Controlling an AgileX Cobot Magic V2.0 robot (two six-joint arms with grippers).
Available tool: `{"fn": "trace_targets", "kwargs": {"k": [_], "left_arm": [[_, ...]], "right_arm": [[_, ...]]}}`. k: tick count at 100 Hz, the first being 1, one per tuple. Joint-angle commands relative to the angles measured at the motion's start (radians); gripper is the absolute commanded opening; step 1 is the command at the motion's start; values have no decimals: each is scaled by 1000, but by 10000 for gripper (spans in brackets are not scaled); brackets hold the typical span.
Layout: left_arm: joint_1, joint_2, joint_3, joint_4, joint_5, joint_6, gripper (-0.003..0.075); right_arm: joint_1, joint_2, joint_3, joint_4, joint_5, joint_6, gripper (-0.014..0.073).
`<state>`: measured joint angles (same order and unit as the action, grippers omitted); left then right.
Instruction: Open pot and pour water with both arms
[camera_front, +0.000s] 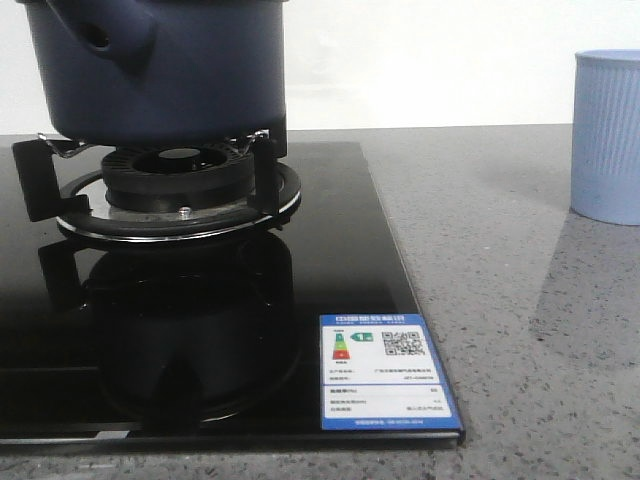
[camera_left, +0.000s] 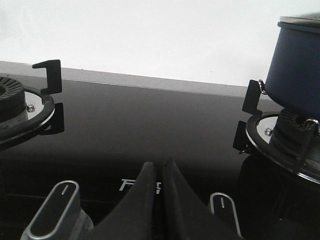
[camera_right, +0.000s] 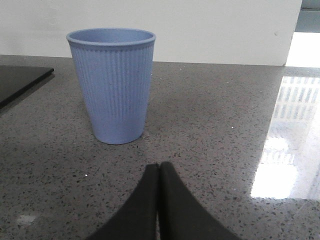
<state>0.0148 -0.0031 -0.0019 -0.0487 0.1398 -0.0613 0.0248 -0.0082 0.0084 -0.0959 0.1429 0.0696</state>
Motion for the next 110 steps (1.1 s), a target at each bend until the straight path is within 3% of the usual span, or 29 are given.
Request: {"fn": "trace_targets", "kwargs": {"k": [1,73,110], "left_arm": [[0,-24,14,-8,-76,-11,-16],[0,-24,14,-8,-76,-11,-16],[0,-24,14,-39,-77,-11,-16]], "right_arm": [[-5,-22,18,-8,-74,-10,-61],[-5,-22,18,-8,-74,-10,-61],[-5,-22,18,5,-143,-10,-61]]}}
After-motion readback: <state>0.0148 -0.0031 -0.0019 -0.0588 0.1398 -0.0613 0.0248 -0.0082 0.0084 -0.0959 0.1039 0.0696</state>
